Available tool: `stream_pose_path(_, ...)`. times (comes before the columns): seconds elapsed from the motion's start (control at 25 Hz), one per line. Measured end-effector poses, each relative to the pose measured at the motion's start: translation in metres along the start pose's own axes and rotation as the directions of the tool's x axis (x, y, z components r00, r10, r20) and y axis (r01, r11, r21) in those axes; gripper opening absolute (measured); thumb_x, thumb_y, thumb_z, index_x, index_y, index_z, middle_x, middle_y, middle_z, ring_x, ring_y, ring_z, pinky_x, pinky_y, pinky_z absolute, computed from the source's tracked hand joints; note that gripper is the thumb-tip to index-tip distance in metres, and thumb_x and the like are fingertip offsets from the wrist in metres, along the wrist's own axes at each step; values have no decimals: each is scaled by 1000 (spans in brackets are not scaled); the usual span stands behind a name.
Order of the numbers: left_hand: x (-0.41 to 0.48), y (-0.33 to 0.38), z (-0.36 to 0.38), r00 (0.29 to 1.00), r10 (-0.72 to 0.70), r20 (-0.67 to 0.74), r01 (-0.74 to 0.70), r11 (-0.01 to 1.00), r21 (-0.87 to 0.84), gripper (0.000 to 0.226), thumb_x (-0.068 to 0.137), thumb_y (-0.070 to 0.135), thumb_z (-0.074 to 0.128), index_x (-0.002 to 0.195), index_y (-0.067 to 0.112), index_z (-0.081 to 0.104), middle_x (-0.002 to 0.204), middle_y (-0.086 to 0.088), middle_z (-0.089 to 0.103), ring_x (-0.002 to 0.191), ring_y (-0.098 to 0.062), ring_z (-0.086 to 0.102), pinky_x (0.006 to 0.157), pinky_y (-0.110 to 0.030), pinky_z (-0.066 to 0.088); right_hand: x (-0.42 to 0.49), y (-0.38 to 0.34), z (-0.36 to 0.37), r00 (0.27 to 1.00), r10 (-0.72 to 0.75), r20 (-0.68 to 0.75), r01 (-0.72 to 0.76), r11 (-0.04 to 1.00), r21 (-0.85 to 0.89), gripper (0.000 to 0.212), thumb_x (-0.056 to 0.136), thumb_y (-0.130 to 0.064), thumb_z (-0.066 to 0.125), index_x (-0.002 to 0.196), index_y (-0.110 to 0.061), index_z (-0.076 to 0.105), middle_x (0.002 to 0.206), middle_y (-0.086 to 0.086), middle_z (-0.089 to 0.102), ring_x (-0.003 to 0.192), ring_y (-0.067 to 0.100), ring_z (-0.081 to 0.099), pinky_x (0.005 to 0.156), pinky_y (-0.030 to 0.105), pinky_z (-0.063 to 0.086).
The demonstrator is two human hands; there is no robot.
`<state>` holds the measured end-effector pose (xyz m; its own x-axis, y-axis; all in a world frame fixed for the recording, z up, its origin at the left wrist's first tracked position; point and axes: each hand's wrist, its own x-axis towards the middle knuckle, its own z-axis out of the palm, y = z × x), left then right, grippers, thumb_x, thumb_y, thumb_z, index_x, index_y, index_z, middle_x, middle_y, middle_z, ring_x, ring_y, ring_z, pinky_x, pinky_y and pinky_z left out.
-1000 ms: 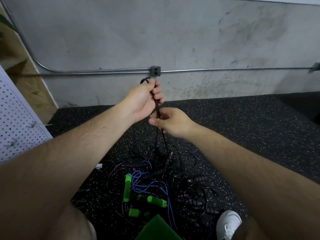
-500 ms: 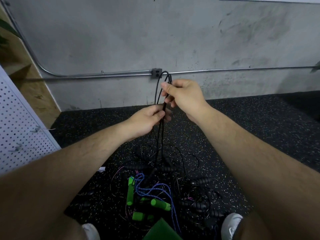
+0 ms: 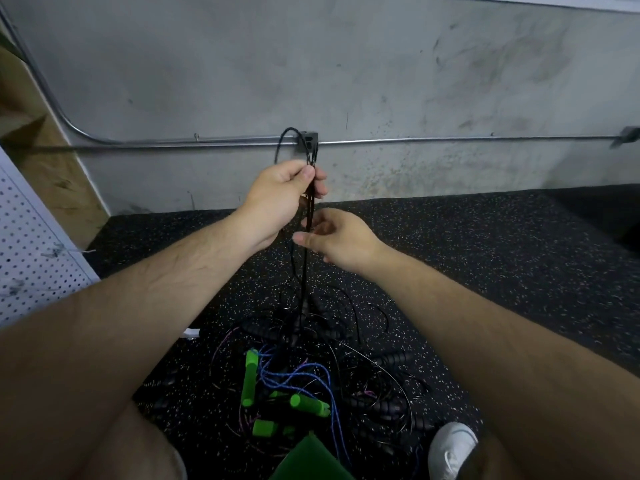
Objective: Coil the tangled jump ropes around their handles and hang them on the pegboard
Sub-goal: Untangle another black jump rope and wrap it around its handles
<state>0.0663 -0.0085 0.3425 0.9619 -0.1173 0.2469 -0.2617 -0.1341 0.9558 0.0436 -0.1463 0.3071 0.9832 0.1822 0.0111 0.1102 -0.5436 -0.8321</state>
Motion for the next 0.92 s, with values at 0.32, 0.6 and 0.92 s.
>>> stream_pose_path(0.32, -3, -5, -8, 996, -32, 81, 33, 999, -14, 36, 107, 37, 44, 131, 20, 63, 127, 1, 69, 118, -16, 63, 105, -38, 49, 9, -18, -17, 952, -158, -263, 161, 987, -9, 21, 95, -26, 69, 78, -15, 72, 64, 0, 67, 51, 15, 55, 49, 25, 43)
stream_pose_path(0.6, -15, -34, 6, 952, -148, 269, 23, 908, 418, 17, 105, 18, 50, 105, 24, 66, 100, 3, 76, 102, -16, 70, 104, -46, 48, 12, -48, -45, 899, -135, -417, 262, 929, 263, 23, 95, -24, 69, 83, -5, 69, 63, 1, 62, 53, 7, 57, 55, 25, 51)
stream_pose_path(0.92, 0, 2, 4, 991, 94, 92, -114, 963, 245, 27, 106, 9, 45, 88, 20, 62, 70, 2, 64, 64, -4, 65, 67, -22, 54, -9, -14, -44, 986, -3, 168, 4, 1000, -8, 40, 95, -38, 63, 129, -18, 59, 111, 1, 68, 87, 16, 69, 81, 36, 59)
